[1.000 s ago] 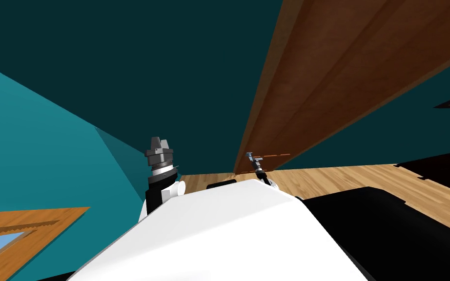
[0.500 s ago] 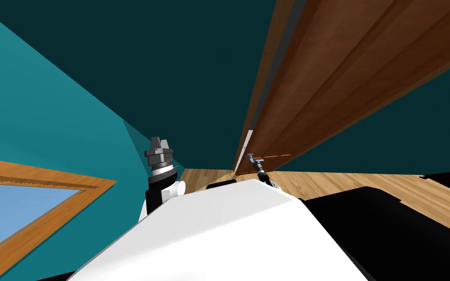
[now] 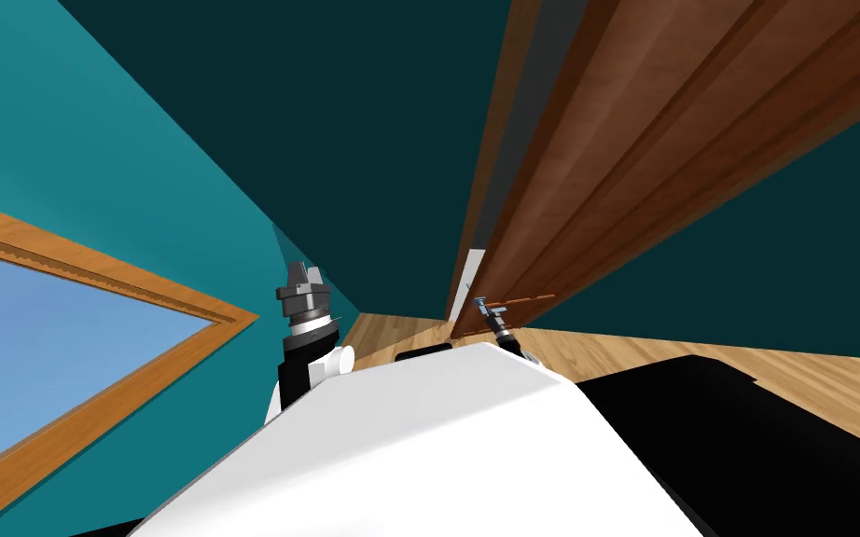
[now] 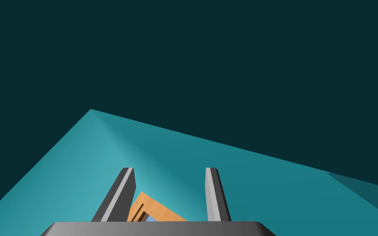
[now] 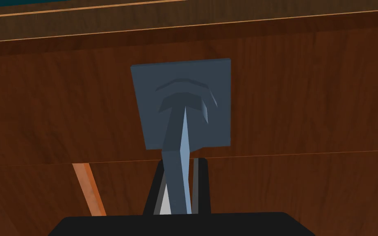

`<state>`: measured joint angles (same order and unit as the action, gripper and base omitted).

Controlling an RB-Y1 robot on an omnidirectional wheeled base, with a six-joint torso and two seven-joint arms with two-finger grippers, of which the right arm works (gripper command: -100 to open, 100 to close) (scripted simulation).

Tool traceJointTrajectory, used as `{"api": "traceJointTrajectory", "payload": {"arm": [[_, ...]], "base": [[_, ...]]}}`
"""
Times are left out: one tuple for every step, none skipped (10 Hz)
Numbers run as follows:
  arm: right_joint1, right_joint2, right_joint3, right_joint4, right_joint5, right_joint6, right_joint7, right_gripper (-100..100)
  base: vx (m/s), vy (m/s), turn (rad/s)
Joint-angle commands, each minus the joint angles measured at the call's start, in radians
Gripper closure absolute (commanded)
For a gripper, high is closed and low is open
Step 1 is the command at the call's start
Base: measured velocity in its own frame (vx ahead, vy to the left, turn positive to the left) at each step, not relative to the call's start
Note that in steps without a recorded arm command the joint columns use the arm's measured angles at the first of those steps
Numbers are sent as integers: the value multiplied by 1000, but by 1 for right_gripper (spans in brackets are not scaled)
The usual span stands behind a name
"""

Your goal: Pull the door open

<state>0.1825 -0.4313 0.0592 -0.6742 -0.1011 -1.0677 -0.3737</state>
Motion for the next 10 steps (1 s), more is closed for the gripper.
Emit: {"api": "traceJointTrajectory", "payload": {"arm": [[12,-8,5,10,1,-26,-8,100],[15,-11,6,12,1,-33,-10,100],[22,-16,9,18,1,-48,-15,100],[29,-22,12,24,1,-65,-20,100],[37,-27,15,31,2,-82,-25,100],[45,-33,19,38,2,-99,-31,100],[49,-36,20,41,2,-108,-33,100],[59,-43,24,49,3,-130,-40,100],[67,-49,28,56,3,-148,-46,100],[72,-53,30,60,3,-158,-49,100]], "base": [[-104,-32,186],[-183,-63,165],[-202,-60,152],[-197,-73,187],[-216,-57,197],[-226,-65,158],[-191,-73,121],[-211,-71,182],[-211,-87,175],[-191,-47,139]]}}
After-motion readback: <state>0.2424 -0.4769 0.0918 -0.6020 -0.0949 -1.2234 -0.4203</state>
